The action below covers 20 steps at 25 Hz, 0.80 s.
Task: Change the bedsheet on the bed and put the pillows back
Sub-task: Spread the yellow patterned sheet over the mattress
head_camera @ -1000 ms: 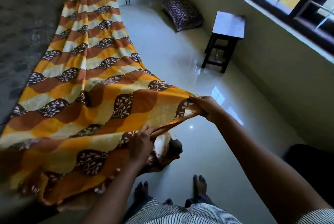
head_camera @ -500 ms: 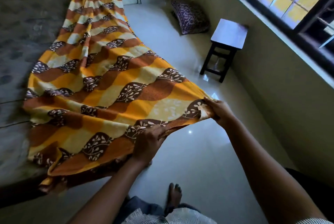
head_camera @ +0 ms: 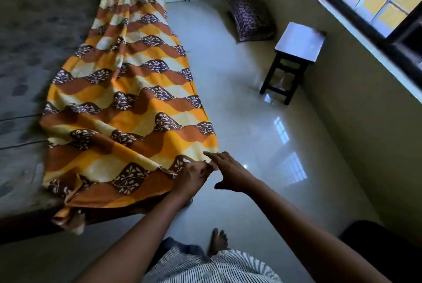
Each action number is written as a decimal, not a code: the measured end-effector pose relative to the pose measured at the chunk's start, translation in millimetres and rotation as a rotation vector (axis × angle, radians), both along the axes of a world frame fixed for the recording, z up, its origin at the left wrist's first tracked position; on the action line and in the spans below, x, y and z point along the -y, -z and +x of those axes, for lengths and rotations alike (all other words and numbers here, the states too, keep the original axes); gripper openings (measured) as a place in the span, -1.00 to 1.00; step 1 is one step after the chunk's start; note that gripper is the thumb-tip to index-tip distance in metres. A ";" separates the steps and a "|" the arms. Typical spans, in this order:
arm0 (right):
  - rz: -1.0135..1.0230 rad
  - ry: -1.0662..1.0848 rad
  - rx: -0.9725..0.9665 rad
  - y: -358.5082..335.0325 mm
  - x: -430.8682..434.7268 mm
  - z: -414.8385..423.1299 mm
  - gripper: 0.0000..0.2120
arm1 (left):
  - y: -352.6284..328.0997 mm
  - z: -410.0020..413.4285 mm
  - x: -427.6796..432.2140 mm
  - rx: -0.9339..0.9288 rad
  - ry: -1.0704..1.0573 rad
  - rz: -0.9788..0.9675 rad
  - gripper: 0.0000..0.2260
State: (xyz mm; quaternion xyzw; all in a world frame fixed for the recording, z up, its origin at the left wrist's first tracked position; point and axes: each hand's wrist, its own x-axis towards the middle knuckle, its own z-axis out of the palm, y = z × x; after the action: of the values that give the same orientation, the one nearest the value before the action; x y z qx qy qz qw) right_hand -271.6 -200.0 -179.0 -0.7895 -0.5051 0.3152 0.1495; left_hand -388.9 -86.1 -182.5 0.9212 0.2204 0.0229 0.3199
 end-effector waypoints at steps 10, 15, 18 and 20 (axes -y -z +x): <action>-0.027 0.335 0.326 -18.9 29.4 36.0 -0.77 | 14.3 -71.1 -89.1 -0.030 -0.494 0.222 -0.81; 0.066 0.098 0.105 -16.2 -28.4 -19.1 -0.30 | -11.7 -48.9 -70.1 0.156 -0.183 0.270 -0.77; 0.233 0.065 0.144 -29.0 -74.7 -46.1 -0.81 | -25.7 -50.4 -50.5 0.239 -0.060 0.376 -0.77; 0.319 0.092 0.185 -40.1 -76.6 -39.0 -0.87 | -17.3 -61.0 -60.8 0.207 -0.080 0.412 -0.74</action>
State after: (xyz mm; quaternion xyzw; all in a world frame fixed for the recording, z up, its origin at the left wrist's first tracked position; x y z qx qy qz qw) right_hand -310.6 -123.4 -138.9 -0.8036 -0.5236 0.1502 0.2398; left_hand -449.9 -25.3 -165.2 0.9502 0.2135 0.1746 0.1448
